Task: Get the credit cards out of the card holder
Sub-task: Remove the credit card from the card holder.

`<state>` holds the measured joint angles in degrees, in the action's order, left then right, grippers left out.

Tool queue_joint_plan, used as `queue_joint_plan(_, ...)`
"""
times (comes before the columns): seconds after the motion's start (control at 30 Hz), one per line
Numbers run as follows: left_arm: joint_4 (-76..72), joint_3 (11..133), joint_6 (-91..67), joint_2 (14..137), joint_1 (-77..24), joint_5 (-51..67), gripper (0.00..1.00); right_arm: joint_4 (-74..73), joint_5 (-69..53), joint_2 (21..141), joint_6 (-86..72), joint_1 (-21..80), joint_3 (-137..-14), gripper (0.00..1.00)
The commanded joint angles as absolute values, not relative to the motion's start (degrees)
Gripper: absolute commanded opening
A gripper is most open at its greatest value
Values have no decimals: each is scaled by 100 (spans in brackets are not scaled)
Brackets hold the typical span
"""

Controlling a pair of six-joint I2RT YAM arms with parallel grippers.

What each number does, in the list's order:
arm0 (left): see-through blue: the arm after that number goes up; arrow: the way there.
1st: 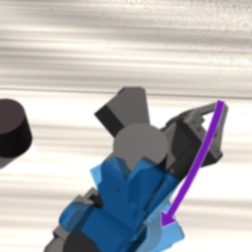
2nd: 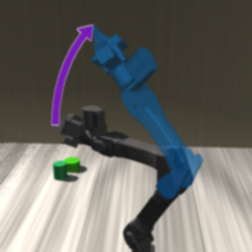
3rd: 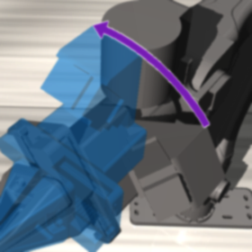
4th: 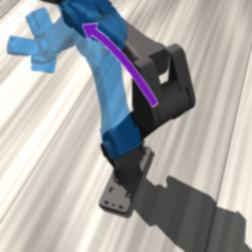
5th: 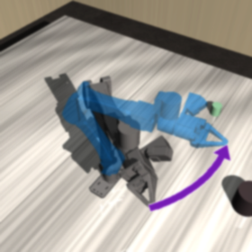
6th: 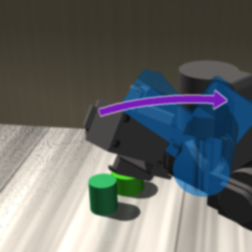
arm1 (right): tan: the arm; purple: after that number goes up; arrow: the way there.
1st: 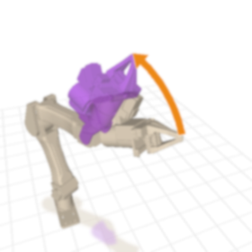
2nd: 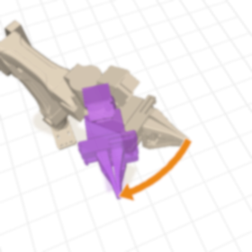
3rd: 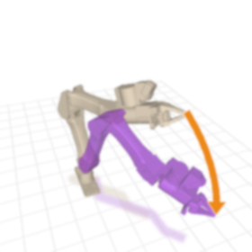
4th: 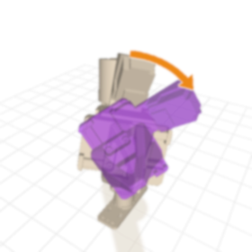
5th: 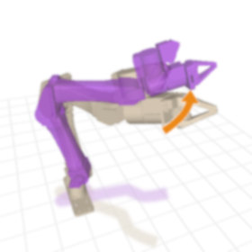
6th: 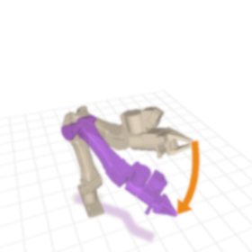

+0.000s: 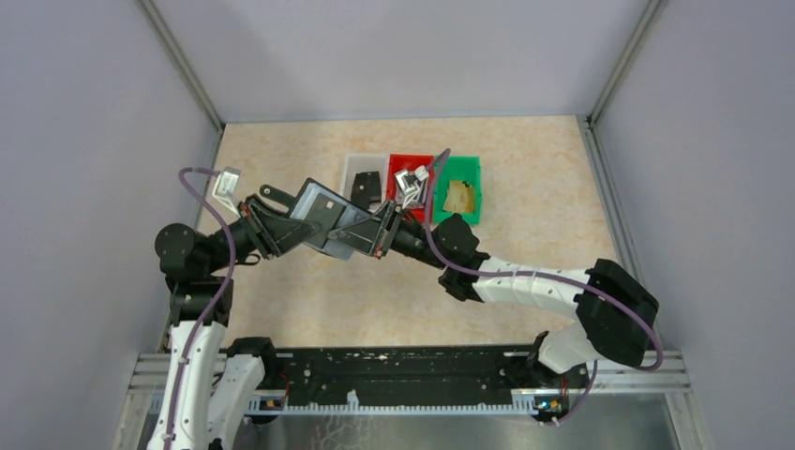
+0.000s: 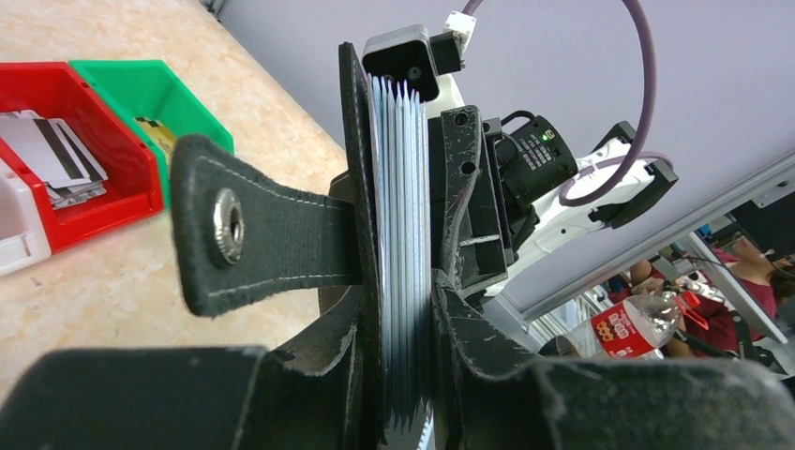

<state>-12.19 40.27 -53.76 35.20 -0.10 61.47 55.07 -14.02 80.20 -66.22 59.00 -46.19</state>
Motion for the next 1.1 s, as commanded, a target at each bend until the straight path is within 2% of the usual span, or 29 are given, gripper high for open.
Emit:
queue_joint_plan(0.0,-1142,4233,-5219,3434,-110,6681,26,5841,-1234,8316,-6574,6002,-5096,17)
queue_joint_plan(0.2,-1064,4264,-5205,3499,-108,6832,26,6428,-1413,8659,-6705,6063,-5252,0)
queue_joint_plan(0.3,-1071,4272,-5192,3494,-105,6868,29,6497,-1332,8576,-6669,6065,-5160,0)
queue_joint_plan(0.53,-1024,4350,-5292,3525,-110,6891,46,6462,-1062,8308,-6528,6067,-4895,0)
queue_joint_plan(0.63,-1218,4334,-5532,3529,-108,6967,49,6455,-924,8238,-6559,6067,-4773,0)
queue_joint_plan(0.7,-1339,4333,-5632,3533,-106,6971,49,6354,-893,8199,-6520,6067,-4755,0)
queue_joint_plan(0.9,-1967,4201,-6210,3533,-106,6838,39,6412,-903,8165,-6489,6069,-4577,0)
queue_joint_plan(1.07,-2270,4166,-6553,3538,-108,6797,38,6370,-845,8117,-6481,6069,-4438,0)
